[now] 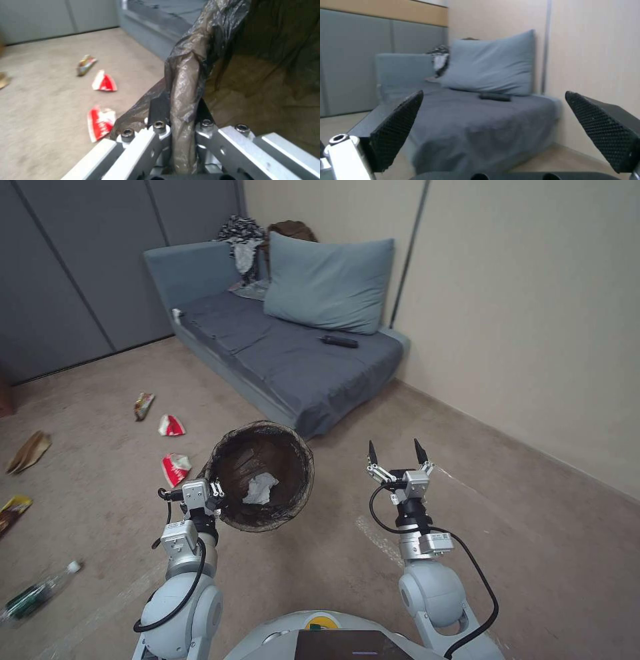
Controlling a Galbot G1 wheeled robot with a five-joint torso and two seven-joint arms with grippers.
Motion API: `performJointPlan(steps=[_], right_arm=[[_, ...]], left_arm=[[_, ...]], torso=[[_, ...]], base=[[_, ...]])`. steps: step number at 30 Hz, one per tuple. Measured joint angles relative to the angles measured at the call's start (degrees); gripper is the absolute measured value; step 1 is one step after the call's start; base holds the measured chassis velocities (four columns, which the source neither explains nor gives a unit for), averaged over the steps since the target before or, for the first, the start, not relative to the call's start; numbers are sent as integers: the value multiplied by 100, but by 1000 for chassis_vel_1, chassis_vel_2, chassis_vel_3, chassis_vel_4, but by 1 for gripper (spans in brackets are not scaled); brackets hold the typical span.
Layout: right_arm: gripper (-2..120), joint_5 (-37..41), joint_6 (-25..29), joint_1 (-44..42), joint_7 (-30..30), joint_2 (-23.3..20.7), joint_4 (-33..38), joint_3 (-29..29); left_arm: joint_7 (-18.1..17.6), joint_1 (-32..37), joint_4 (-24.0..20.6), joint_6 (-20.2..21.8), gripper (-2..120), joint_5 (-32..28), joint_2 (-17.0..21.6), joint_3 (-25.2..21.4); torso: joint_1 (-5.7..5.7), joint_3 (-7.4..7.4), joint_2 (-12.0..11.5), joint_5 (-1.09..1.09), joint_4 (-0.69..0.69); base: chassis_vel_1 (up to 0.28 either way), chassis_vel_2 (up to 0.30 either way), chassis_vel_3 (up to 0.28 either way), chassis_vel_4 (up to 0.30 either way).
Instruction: Pick up the trash bin, then pick up the garbage from the floor and place it into the trash bin.
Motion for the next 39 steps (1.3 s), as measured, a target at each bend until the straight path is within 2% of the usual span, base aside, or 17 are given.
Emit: performJointPlan(steps=[39], right_arm=[[100,19,-6,17,-49,-22,20,-6]], left_arm=[[-38,-58,11,7,0,12,2,7]], torso=[[0,0,0,0,0]], base=[[122,123,124,121]])
